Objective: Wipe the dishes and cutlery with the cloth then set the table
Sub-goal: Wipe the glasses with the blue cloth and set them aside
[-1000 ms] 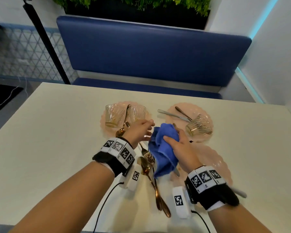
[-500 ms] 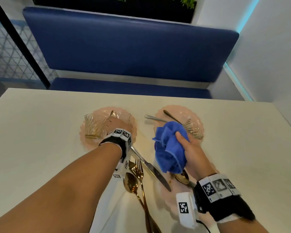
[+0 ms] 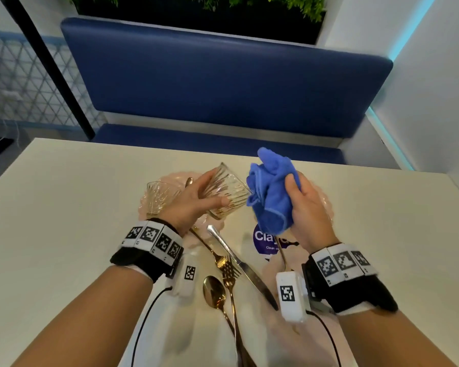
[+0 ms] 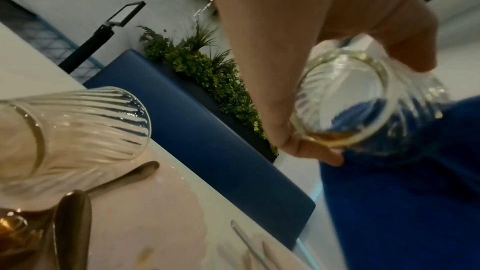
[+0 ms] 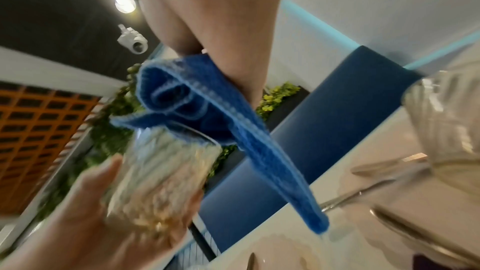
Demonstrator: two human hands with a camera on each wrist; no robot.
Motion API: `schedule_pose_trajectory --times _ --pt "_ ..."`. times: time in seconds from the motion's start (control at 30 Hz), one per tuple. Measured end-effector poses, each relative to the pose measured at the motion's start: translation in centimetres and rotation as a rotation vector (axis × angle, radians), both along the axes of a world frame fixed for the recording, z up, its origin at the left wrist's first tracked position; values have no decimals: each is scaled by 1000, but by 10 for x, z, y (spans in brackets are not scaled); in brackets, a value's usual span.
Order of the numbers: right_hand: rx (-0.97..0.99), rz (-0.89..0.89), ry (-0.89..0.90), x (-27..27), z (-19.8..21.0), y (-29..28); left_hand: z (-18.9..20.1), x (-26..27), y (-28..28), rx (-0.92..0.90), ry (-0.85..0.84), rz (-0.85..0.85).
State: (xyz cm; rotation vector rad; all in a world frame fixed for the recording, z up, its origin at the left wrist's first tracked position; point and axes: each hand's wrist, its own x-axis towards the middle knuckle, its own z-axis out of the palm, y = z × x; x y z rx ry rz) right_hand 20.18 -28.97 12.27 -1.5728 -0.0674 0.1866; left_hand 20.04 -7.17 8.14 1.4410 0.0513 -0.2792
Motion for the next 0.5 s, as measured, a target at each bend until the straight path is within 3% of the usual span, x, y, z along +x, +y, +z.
schedule_pose_trajectory --times 0.13,0.2,0.3,0.4,0.5 --pt "-327 322 -223 -13 14 26 16 -11 3 -248 18 44" --pt "-585 453 -382 -17 14 34 22 -14 -3 -244 73 74" --pt "-930 506 -579 -21 14 43 31 -20 -13 -141 144 21" --pt "-779 558 -362 -19 18 46 37 -22 -18 -59 91 66" --pt "-213 619 -30 -24 24 51 44 -25 -18 40 -208 139"
